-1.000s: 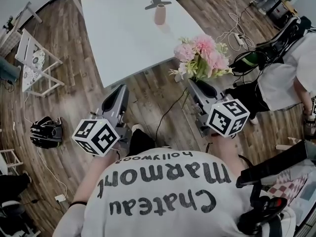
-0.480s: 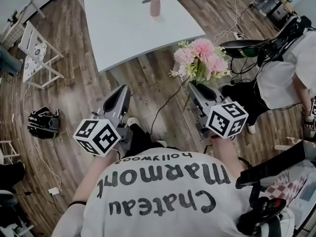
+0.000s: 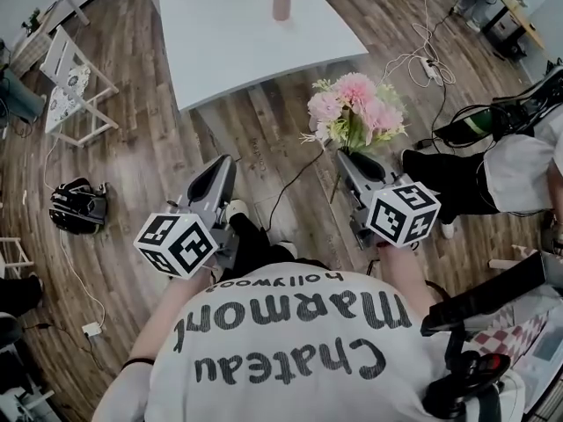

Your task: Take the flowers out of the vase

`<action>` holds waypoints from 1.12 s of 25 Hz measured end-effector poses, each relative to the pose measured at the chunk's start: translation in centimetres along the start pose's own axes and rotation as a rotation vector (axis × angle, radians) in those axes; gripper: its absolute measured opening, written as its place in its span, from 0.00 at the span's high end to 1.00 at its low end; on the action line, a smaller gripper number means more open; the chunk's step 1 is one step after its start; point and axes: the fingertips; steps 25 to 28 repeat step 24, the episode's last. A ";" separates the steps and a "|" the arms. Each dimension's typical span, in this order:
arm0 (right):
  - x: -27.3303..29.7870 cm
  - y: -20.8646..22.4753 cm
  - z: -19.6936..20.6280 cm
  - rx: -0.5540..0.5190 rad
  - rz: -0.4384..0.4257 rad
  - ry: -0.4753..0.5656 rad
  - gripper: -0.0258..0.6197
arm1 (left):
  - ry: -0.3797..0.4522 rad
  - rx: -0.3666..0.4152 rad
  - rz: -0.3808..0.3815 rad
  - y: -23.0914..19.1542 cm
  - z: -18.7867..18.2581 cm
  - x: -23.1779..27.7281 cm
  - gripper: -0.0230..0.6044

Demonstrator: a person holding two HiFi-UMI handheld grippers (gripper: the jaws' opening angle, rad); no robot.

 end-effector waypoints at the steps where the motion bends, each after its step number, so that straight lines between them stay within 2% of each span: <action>1: -0.1 -0.1 0.0 -0.013 0.000 -0.003 0.89 | 0.003 0.001 0.001 0.1 -0.1 -0.1 0.96; 28: -1.0 0.3 -0.6 -0.022 -0.001 0.017 0.89 | -0.009 0.027 0.032 1.6 -0.1 1.1 0.96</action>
Point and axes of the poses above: the fingertips, and each gripper's own axes: x forward along the fingers, y to its right, z out of its underside, and after that the axes turned 3 degrees about y, right-handed
